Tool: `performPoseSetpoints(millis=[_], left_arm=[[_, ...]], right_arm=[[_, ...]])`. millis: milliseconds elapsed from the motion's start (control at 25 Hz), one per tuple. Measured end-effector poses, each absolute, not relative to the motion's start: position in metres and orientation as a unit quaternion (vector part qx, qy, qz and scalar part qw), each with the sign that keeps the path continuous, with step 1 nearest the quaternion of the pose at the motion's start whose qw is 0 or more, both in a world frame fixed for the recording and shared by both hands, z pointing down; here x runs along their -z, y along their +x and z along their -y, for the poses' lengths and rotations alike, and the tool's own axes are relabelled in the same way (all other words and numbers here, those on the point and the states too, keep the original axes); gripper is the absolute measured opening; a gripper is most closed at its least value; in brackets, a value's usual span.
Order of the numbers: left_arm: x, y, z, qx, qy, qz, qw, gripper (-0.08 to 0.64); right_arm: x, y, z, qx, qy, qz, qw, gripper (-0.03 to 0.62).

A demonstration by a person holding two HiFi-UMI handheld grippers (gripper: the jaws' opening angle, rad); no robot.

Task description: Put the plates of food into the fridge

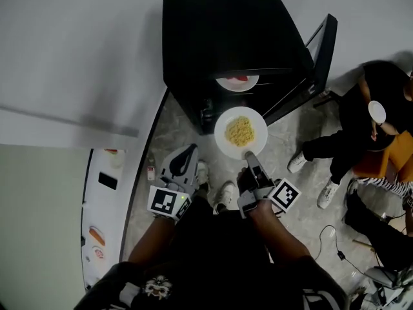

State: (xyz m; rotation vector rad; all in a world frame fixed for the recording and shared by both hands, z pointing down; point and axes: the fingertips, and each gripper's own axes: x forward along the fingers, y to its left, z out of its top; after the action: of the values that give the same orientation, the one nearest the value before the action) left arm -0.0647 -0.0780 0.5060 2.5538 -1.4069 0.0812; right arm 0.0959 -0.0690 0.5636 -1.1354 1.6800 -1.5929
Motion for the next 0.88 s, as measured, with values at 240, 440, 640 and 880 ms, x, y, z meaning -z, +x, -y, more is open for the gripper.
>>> performPoseSetpoints(millis=[240,440,640,880], left_arm=[[-0.521,-0.062,0.094,-0.024,0.876,0.471,0.104,0.023],[-0.541,-0.066,0.107,-0.038,0.874,0.472,0.110,0.023],[-0.566,-0.074,0.116,-0.046,0.864,0.484,0.127,0.023],[-0.578,-0.083,0.122,-0.041,0.857,0.497,0.129,0.023]], right_arm=[[-0.617,0.091,0.085,0.614,-0.431,-0.609,0.256,0.034],[-0.646,0.091,0.108,0.611,-0.443,-0.604,0.255,0.034],[-0.682,0.094,0.133,0.616,-0.460,-0.589,0.249,0.034],[-0.709,0.085,0.170,0.614,-0.463,-0.595,0.236,0.034]])
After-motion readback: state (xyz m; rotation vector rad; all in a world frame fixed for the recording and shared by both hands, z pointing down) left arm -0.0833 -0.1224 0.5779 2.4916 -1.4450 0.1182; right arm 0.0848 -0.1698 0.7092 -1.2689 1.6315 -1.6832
